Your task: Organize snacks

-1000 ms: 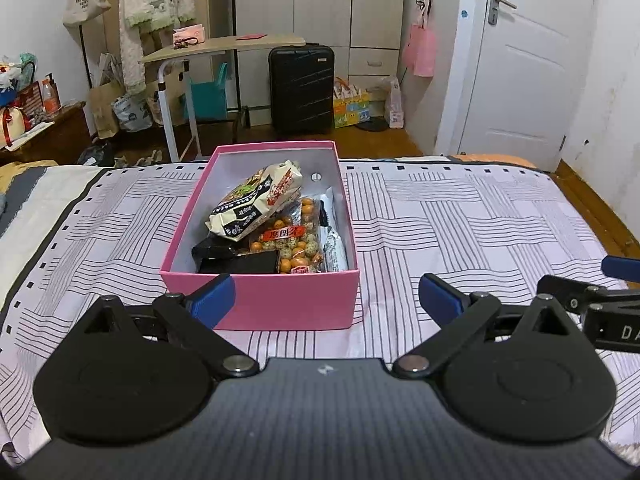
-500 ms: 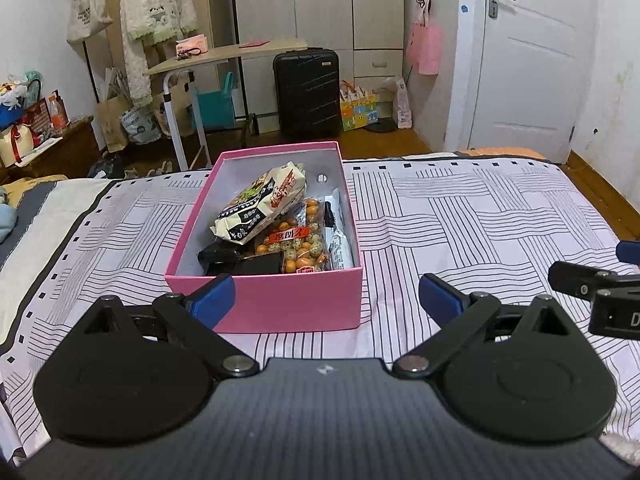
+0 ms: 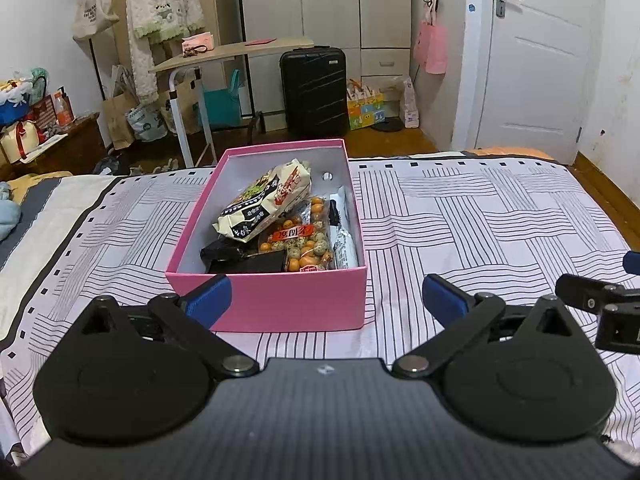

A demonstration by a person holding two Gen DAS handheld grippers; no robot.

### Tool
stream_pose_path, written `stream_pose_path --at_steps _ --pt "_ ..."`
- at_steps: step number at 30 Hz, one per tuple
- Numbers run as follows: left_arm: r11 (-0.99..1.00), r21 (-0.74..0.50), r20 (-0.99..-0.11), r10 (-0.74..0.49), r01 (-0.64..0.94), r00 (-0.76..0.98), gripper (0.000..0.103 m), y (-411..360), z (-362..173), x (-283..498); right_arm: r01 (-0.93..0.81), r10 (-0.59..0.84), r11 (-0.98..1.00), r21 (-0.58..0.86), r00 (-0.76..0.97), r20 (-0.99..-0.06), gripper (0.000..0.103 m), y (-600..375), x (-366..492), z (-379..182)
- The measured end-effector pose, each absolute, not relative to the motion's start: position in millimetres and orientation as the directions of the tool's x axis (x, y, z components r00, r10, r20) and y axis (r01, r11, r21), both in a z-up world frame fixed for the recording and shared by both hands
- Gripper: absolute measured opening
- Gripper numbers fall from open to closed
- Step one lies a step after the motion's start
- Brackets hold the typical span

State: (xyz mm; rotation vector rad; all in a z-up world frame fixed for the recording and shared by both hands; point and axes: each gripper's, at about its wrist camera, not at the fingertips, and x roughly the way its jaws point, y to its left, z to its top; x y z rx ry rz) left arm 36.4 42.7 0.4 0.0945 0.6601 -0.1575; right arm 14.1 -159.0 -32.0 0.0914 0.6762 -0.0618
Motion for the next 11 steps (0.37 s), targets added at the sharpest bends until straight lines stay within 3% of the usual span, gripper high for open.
stream_pose_path --at_steps 11 --pt "0.985 0.038 -0.618 -0.109 0.167 0.779 0.103 44.1 -0.4 37.3 0.084 -0.022 0.994 0.069 0.773 -0.634 0.098 -161.3 16.8 -34.6"
